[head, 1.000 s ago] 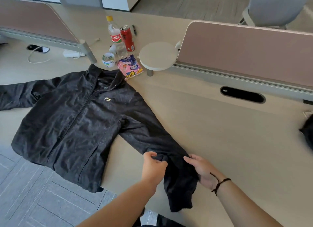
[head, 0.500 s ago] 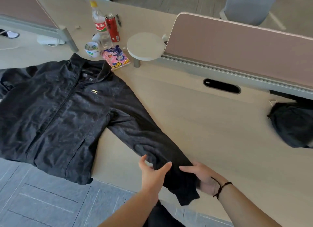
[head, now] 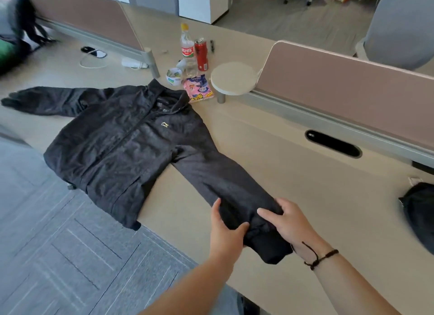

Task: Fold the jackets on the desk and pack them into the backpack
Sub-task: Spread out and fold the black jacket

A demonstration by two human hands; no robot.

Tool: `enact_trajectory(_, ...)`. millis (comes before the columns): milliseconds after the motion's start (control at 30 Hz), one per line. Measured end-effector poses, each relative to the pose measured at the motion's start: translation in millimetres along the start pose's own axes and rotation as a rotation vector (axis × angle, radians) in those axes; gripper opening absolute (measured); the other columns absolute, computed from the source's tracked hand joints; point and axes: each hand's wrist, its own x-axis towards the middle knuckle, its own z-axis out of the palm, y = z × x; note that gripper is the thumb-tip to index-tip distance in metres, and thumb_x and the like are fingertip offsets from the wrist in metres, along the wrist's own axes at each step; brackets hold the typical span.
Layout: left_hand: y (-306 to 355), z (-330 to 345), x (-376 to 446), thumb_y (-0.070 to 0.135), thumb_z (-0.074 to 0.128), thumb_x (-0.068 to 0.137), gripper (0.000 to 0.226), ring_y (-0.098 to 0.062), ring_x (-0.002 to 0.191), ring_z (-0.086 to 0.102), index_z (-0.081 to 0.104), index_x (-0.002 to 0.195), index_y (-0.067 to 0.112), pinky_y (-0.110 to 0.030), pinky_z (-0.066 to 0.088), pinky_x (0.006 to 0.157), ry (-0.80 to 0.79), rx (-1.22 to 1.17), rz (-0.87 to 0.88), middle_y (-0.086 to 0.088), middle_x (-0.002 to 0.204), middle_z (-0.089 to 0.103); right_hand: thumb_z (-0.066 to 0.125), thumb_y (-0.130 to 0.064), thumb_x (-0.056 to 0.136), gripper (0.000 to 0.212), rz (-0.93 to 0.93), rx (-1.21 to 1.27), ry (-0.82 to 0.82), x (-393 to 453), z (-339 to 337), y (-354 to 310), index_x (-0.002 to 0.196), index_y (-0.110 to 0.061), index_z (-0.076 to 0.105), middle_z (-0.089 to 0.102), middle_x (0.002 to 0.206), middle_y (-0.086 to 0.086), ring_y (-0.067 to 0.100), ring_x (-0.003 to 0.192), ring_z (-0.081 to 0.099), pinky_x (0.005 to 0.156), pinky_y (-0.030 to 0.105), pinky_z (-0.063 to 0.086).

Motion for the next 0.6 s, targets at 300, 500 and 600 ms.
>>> enact_trajectory(300,-47.5,4.4,-12.1,0.026,0.063,0.094,0.074,-0.013,0.093,0.061,0.016,0.152,0.035,-0.023,0.050,0.068,0.025,0.657,-0.125,0.011,0.102,0.053,0.065,-0.036,0.093,0.032,0.149,-0.699,-0.023,21.6,-22.6,85.3,0.116,-0.023,0.048,0.062,0.109,-0.003,0.022,0.096,0.060,0.076,0.029,0.045)
enact_trajectory(500,-20.5,2.2,-3.8,0.029,0.058,0.096,0.064,-0.018,0.121,0.050,0.026,0.151,0.026,-0.031,0.042,0.104,0.035,0.872,0.051,-0.004,0.140,0.048,0.053,-0.039,0.099,0.050,-0.206,-0.860,-0.039,25.4,-5.5,61.6,0.144,-0.025,0.041,0.043,0.144,-0.002,0.019,0.132,0.046,0.105,0.032,0.043)
enact_trajectory(600,-2.2,-3.8,2.7,0.032,0.058,0.096,0.066,-0.021,0.125,0.050,0.024,0.152,0.028,-0.034,0.044,0.106,0.074,0.902,0.113,-0.002,0.141,0.046,0.050,-0.033,0.102,0.053,-0.292,-0.793,-0.176,33.8,16.1,47.8,0.152,-0.024,0.035,0.029,0.160,-0.004,0.015,0.147,0.030,0.117,0.032,0.032)
